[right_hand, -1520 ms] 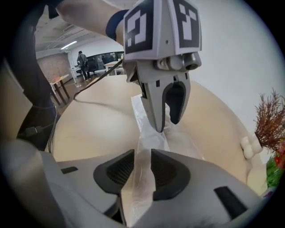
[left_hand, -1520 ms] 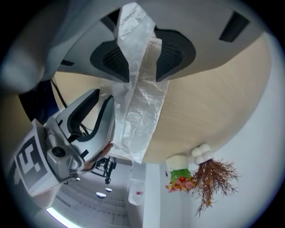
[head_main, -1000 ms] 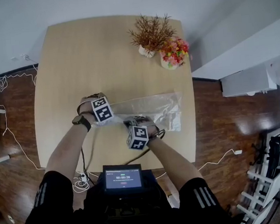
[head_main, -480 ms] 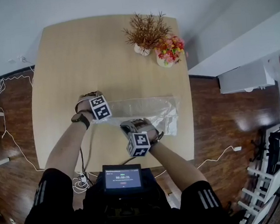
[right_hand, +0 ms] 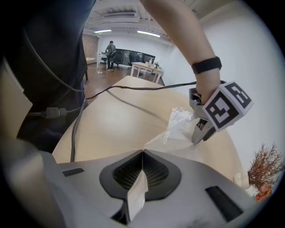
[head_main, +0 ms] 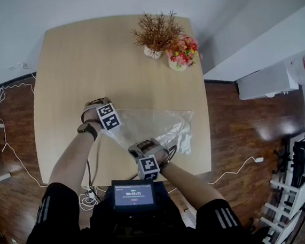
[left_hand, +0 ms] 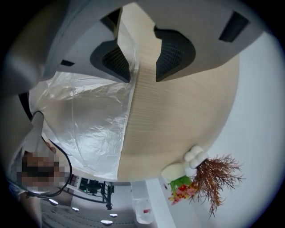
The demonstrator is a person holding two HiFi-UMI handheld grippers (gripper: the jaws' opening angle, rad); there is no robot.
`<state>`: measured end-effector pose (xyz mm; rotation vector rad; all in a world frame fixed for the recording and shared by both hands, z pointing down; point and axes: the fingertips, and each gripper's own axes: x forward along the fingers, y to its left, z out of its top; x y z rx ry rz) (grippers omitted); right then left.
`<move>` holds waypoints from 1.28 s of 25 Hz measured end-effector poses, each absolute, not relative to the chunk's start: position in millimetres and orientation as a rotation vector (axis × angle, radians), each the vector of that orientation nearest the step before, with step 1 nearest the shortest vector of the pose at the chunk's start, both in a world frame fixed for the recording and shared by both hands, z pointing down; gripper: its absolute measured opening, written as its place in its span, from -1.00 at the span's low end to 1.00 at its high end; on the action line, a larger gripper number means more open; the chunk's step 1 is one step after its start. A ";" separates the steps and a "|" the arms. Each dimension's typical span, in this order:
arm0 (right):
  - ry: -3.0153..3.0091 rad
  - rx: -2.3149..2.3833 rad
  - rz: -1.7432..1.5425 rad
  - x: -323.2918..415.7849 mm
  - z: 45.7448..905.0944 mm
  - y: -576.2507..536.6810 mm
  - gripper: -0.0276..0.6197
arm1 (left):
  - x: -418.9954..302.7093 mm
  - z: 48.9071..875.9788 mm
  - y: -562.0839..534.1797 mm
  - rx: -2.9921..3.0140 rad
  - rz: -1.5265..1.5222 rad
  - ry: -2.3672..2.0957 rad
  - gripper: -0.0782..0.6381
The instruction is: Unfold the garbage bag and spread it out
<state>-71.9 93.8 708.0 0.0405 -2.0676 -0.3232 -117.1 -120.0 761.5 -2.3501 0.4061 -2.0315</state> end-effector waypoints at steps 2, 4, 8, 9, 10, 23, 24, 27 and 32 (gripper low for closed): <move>-2.046 0.014 -0.311 -72.7 716.4 100.0 -0.85 | -117.3 761.6 -120.5 -2.338 -2.027 0.417 -0.23; -2.018 0.008 -0.299 -70.1 729.2 102.1 -0.85 | -116.6 762.6 -120.2 -2.332 -2.023 0.421 -0.22; -1.981 -0.003 -0.282 -64.7 740.2 102.0 -0.84 | -112.3 754.3 -120.6 -2.355 -1.985 0.436 -0.22; -1.984 -0.004 -0.283 -65.4 740.5 101.5 -0.84 | -110.8 747.9 -121.7 -2.374 -1.966 0.447 -0.22; -1.991 -0.004 -0.284 -66.6 741.0 101.0 -0.84 | -109.5 739.8 -122.4 -2.399 -1.948 0.458 -0.22; -1.997 -0.015 -0.266 -66.4 744.6 100.9 -0.83 | -137.7 677.2 -74.6 -2.393 -1.910 0.406 -0.22; -1.998 -0.017 -0.266 -66.7 744.3 101.1 -0.83 | -142.2 678.6 -68.8 -2.395 -1.922 0.408 -0.22; -2.002 -0.010 -0.270 -66.2 743.9 100.0 -0.84 | -150.4 695.5 -53.6 -2.398 -1.969 0.391 -0.23; -2.015 -0.008 -0.242 -66.9 743.9 99.1 -0.80 | -151.9 736.8 -33.5 -2.416 -2.040 0.339 -0.23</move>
